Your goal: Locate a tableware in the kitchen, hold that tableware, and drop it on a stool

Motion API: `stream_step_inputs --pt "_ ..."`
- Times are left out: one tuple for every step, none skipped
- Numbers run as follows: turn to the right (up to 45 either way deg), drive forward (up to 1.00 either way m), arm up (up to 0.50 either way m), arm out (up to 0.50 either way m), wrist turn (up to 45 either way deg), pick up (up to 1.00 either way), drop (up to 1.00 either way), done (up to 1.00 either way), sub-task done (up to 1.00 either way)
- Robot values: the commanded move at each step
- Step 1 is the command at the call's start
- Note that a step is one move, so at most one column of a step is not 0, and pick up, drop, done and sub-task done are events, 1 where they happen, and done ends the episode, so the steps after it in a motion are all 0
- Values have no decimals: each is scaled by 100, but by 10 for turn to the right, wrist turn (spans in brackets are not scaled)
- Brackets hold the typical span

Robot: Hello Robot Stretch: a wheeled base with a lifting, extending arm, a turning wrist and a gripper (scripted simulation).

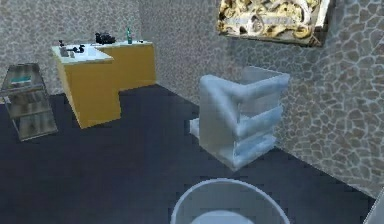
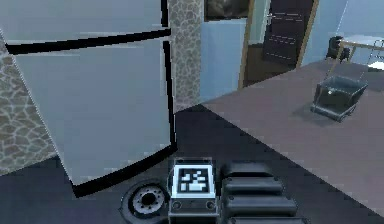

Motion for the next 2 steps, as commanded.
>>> stream_step_inputs --pt "-30 0 0 0 0 0 0 0 0" --pt "90 0 0 0 0 0 0 0 0"
